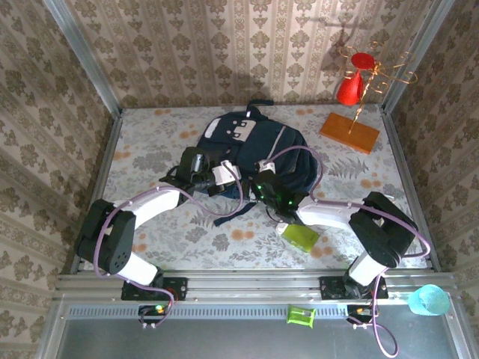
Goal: Pack the student bag
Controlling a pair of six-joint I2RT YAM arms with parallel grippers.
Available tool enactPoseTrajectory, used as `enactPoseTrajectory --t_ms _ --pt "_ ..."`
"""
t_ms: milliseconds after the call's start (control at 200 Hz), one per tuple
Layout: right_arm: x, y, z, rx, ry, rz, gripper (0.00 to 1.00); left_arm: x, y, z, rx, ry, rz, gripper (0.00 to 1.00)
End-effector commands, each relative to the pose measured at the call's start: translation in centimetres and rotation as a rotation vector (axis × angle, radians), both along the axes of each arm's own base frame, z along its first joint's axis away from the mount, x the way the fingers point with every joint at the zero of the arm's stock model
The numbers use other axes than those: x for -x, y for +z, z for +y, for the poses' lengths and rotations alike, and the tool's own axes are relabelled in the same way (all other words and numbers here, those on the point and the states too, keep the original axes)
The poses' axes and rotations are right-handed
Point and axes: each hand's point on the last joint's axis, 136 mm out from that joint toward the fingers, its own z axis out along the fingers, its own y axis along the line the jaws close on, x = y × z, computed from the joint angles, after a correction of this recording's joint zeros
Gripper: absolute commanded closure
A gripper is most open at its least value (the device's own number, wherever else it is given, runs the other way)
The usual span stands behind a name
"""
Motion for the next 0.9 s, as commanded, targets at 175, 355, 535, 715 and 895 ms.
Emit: enactPoseTrajectory --t_ms 175,355,535,715,895 --pt "-2.1 2.6 -0.1 0.034 -0.13 -0.085 0.62 1.2 0.8 -0.9 0.042 -0.063 0.03 1.0" --pt "-2.2 2.7 -1.8 0.115 -0.233 -0.079 0.68 1.2 0.7 -0.9 0.035 -0.066 0.025 1.0" --pt "-1.8 2.6 -2.3 0.139 -0.243 -0.067 0.73 1.1 0.5 -0.8 0.024 -0.061 0.031 1.0" --pt "-1.3 2.6 -2.9 0.174 -0.239 -0.049 0.76 1.0 0.3 -0.7 0.017 -0.059 0.031 1.0" --pt "-0.7 2.5 -3.2 0.182 -0.218 -0.037 0.75 1.0 0.1 -0.6 0.007 -0.057 0.029 1.0"
